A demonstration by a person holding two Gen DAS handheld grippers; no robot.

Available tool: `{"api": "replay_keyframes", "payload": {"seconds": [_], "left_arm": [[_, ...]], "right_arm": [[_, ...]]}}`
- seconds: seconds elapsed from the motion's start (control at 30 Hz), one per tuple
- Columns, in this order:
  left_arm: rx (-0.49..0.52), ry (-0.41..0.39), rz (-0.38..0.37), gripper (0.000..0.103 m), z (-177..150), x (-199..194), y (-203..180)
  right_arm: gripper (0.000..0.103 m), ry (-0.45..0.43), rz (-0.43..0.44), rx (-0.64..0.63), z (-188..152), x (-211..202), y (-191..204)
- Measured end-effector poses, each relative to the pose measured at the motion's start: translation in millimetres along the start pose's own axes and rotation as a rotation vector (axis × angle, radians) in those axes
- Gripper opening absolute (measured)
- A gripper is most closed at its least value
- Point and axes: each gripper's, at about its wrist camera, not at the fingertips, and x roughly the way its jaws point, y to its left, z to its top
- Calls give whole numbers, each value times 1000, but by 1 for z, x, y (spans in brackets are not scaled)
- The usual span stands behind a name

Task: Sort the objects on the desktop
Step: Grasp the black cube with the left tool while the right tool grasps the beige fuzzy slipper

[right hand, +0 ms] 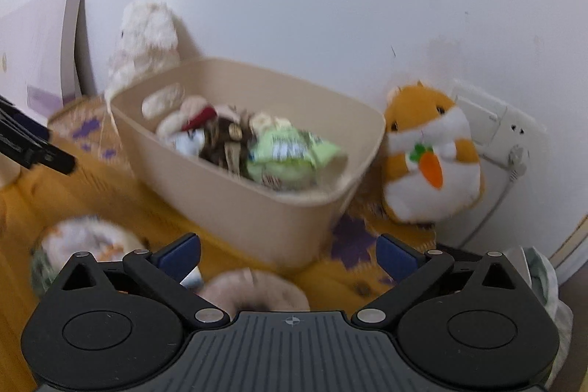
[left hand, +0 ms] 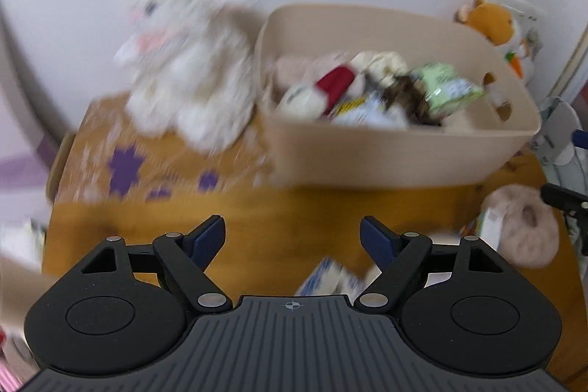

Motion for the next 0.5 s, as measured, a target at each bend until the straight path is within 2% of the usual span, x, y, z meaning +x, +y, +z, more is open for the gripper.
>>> {"api": "replay_keyframes", "payload": {"seconds": [0.23, 0.5], "left_arm": [[-79, 94, 6, 82, -51, 11, 10], [-82, 135, 9, 82, -72, 19, 0]], "right_arm": [[103, 40, 21, -56, -30, 1, 8], [103, 118, 22, -116, -45, 19, 22]]}}
